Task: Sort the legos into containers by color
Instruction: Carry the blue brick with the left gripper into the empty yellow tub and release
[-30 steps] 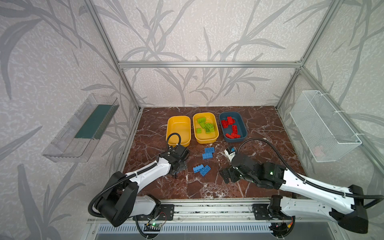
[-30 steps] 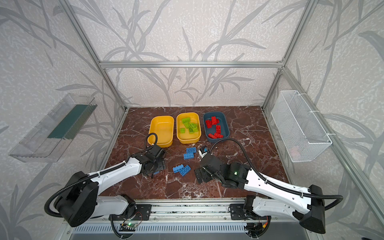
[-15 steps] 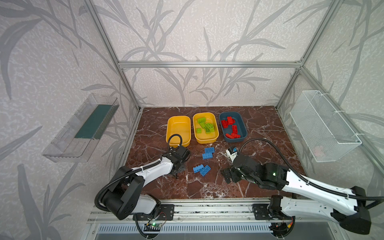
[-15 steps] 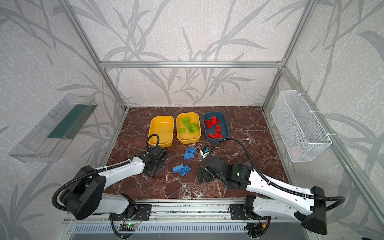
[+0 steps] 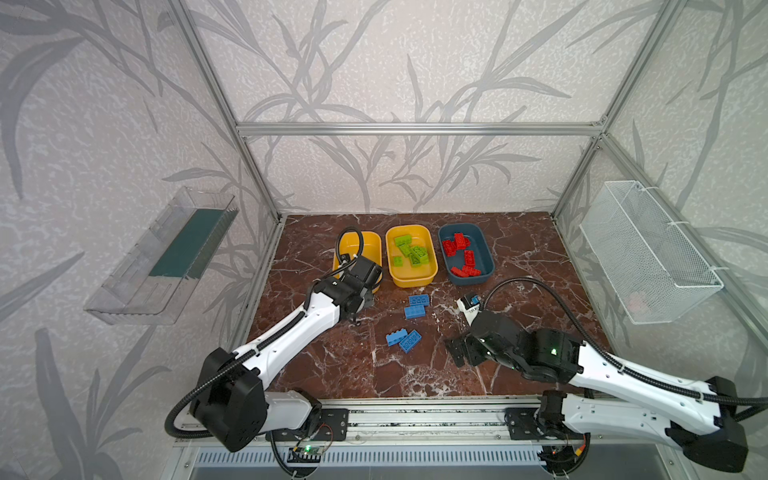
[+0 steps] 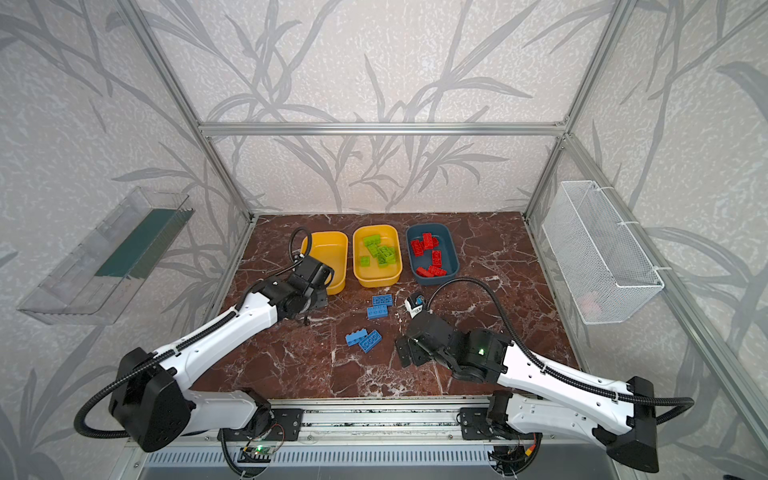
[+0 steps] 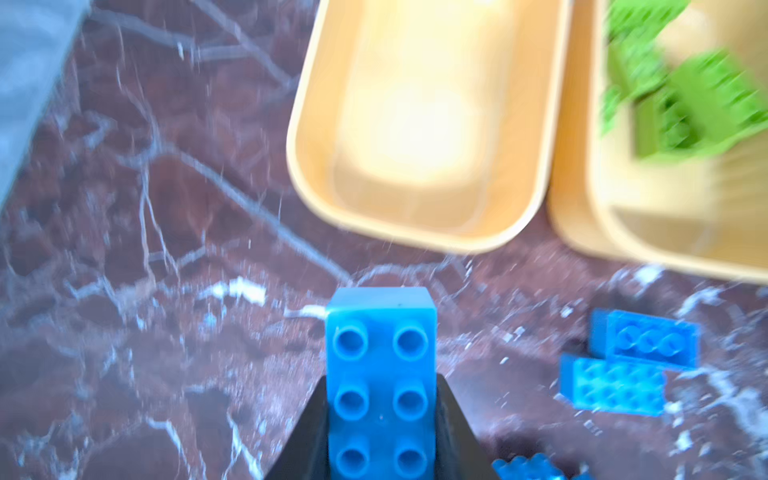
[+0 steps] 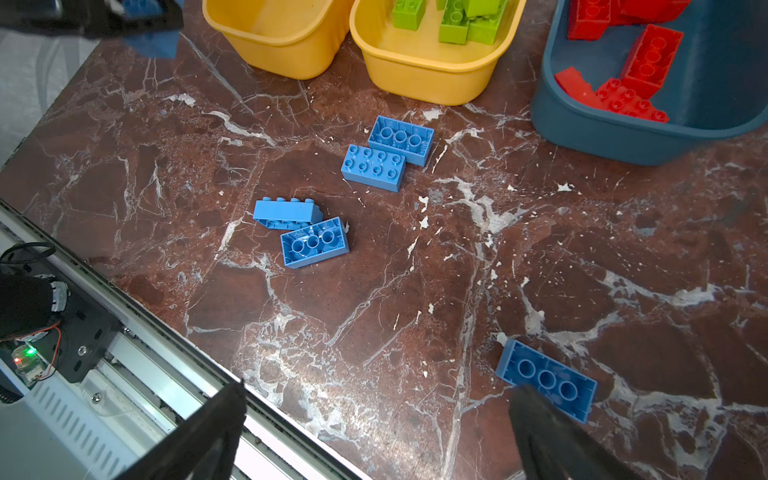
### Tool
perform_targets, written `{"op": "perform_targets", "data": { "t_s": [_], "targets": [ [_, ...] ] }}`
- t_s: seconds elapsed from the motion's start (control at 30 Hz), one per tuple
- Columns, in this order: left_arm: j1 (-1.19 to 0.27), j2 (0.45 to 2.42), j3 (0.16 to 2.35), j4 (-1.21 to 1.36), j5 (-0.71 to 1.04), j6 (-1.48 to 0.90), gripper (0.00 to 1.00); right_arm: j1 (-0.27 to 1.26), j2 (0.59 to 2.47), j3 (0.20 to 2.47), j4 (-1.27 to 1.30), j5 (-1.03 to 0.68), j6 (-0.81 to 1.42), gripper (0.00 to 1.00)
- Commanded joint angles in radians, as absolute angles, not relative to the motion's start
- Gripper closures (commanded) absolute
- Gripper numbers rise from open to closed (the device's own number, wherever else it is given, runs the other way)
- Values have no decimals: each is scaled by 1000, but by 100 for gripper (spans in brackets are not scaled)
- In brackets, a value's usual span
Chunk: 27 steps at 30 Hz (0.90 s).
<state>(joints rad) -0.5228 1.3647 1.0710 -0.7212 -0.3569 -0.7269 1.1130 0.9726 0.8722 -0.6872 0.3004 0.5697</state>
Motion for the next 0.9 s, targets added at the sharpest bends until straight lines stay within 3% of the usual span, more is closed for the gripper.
{"op": "perform_targets", "data": {
  "t_s": [0.0,0.33,0.6,0.67,0.73,0.8,0.87],
  "targets": [
    [-487,1493,1211,-742,-398,-636,87,1118,966,900,-728,349,547,1],
    [-351,1983,1727,-828,-241,-530,86,1043,968,890,-733,323,512,1],
    [-299,2215,1945,-872,-209,-493,80,864,990,853,-619,137,470,1],
    [-292,2249,1982,-885,-203,-492,65,845,1015,861,-608,117,458,1],
    [-286,2281,2026,-911,-204,-492,42,834,1040,870,-598,99,449,1],
    [-287,2289,2041,-918,-198,-490,28,830,1054,876,-590,88,442,1],
    [-288,2276,2028,-914,-189,-496,22,828,1068,882,-586,82,439,1]
  ]
}}
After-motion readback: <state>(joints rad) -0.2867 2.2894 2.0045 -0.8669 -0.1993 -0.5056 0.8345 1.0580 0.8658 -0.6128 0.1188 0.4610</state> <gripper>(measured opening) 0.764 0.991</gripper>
